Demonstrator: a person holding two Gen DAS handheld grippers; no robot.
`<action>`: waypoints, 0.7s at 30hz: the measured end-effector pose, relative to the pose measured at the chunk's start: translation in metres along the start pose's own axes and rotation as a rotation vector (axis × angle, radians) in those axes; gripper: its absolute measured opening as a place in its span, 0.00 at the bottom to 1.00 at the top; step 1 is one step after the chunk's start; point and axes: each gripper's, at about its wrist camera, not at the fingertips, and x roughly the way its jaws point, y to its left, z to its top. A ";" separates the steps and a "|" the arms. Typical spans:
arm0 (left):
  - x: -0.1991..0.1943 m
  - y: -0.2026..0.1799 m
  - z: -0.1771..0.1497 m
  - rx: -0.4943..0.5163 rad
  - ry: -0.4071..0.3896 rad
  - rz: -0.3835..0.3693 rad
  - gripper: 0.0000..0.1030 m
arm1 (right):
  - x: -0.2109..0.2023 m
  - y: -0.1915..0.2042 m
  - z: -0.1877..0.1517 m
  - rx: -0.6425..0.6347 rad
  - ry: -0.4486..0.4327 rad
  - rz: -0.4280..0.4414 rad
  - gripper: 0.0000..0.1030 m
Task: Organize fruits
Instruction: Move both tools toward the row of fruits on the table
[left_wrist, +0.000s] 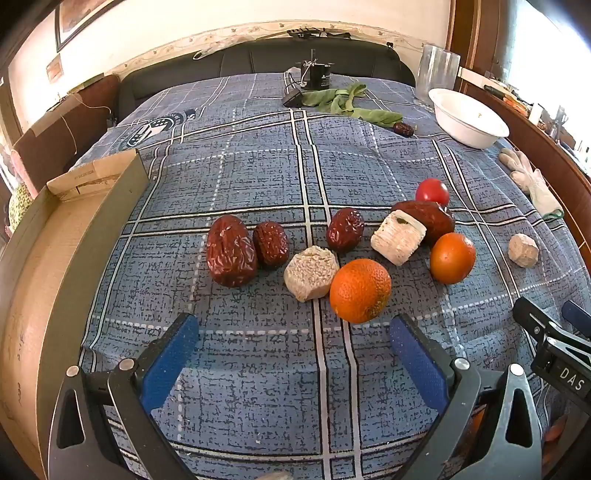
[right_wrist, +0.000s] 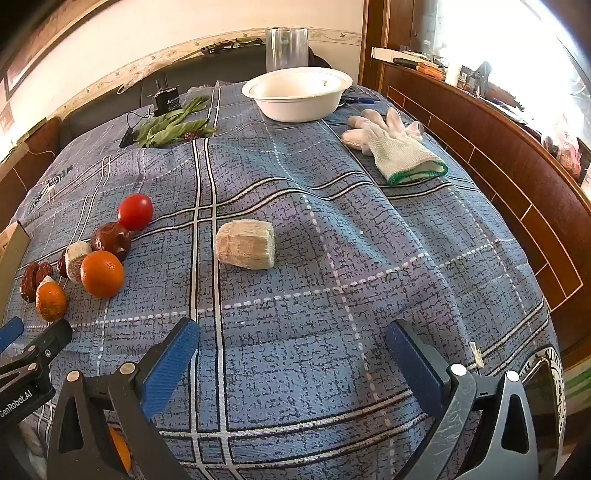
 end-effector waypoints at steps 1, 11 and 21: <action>0.000 0.000 0.000 0.000 0.000 0.001 1.00 | 0.000 0.000 0.000 0.000 0.000 0.000 1.00; 0.000 0.000 0.000 0.003 0.004 0.001 1.00 | -0.001 -0.001 0.001 0.000 0.002 0.000 1.00; -0.006 0.000 -0.008 0.048 0.044 -0.035 1.00 | -0.002 -0.002 0.002 0.000 0.002 0.001 1.00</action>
